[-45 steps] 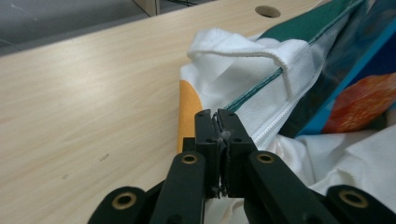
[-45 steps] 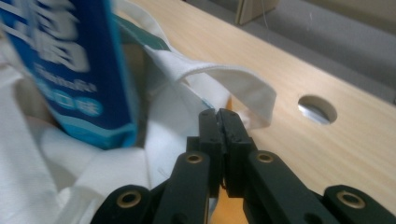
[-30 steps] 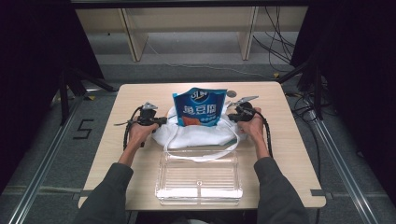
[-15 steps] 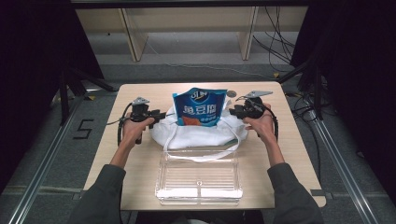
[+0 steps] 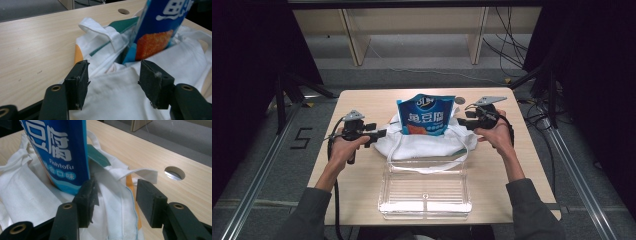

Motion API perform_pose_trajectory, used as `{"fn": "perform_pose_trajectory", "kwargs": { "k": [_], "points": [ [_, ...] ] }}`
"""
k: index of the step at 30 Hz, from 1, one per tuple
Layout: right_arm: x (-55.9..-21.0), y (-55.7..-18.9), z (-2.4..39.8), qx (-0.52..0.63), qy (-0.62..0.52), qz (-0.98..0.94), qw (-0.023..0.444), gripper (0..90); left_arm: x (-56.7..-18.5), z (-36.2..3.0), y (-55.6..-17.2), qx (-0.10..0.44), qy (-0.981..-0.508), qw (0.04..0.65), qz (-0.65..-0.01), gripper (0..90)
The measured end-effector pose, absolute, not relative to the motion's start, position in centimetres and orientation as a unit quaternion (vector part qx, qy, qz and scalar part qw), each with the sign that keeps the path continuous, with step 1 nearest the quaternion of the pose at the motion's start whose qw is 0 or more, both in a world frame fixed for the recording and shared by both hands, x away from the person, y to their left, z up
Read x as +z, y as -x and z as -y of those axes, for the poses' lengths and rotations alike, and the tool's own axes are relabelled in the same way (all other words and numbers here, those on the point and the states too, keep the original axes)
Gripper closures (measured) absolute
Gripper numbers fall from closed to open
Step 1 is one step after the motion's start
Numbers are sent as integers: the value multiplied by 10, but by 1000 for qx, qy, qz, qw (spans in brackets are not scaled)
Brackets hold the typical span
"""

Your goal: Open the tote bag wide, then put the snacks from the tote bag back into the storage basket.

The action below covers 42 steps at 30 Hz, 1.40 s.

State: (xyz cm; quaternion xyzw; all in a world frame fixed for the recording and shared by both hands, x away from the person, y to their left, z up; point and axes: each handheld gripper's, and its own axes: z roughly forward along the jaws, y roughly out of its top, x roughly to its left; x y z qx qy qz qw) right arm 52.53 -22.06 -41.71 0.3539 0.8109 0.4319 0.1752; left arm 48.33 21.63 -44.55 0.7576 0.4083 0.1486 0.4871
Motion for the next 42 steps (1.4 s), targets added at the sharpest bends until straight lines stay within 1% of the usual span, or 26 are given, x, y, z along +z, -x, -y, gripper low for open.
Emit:
{"fn": "perform_pose_trajectory", "kwargs": {
  "k": [2, 3, 4, 6, 8, 9, 10, 11, 13, 17, 19, 20, 22, 24, 27, 28, 30, 33, 36, 37, 39, 42],
  "points": [
    [-418, -525, 220, 433, -351, -810, 182, 497, -444, -217, -477, 150, -757, 487, -409, 396],
    [-418, -523, 218, 431, -351, -812, 179, 488, -441, -219, -472, 153, -759, 488, -404, 367],
    [-418, -523, 219, 428, -348, -814, 180, 483, -440, -220, -467, 158, -753, 494, -405, 356],
    [-416, -521, 220, 422, -350, -818, 175, 464, -436, -223, -458, 150, -759, 488, -404, 331],
    [-414, -520, 220, 432, -350, -811, 184, 452, -434, -226, -447, 157, -760, 485, -402, 305],
    [-412, -519, 222, 426, -353, -813, 180, 442, -434, -226, -447, 157, -760, 485, -402, 296],
    [-413, -518, 222, 429, -359, -810, 175, 433, -435, -229, -436, 164, -757, 484, -408, 284],
    [-413, -518, 222, 429, -359, -810, 175, 433, -435, -229, -436, 164, -757, 484, -408, 267],
    [-416, -518, 221, 429, -361, -808, 180, 421, -439, -231, -424, 167, -747, 487, -421, 250],
    [-416, -514, 219, 418, -361, -815, 175, 398, -454, -227, -404, 160, -738, 497, -428, 245],
    [-413, -512, 220, 415, -362, -817, 171, 391, -456, -227, -400, 166, -743, 493, -421, 244],
    [-412, -511, 220, 416, -362, -816, 173, 389, -461, -224, -393, 179, -743, 486, -424, 242],
    [-412, -510, 220, 422, -358, -813, 184, 382, -465, -224, -386, 176, -741, 485, -430, 238],
    [-410, -507, 220, 413, -360, -818, 177, 377, -470, -224, -380, 174, -742, 486, -428, 238],
    [-408, -506, 221, 410, -356, -820, 181, 364, -474, -224, -371, 175, -749, 475, -428, 230],
    [-407, -504, 220, 409, -362, -819, 175, 361, -475, -225, -368, 173, -750, 474, -427, 228],
    [-406, -504, 220, 410, -358, -819, 180, 356, -475, -226, -363, 179, -750, 476, -422, 222],
    [-406, -505, 218, 416, -351, -817, 191, 340, -476, -227, -359, 172, -749, 482, -421, 202],
    [-404, -502, 214, 404, -347, -829, 170, 320, -477, -231, -351, 181, -750, 480, -417, 194],
    [-404, -502, 212, 403, -348, -829, 172, 315, -477, -233, -350, 182, -749, 480, -419, 192],
    [-402, -499, 210, 396, -352, -833, 162, 297, -478, -234, -349, 181, -747, 481, -422, 191],
    [-397, -500, 207, 398, -340, -834, 174, 276, -481, -239, -346, 189, -747, 475, -425, 190]
  ]
}}
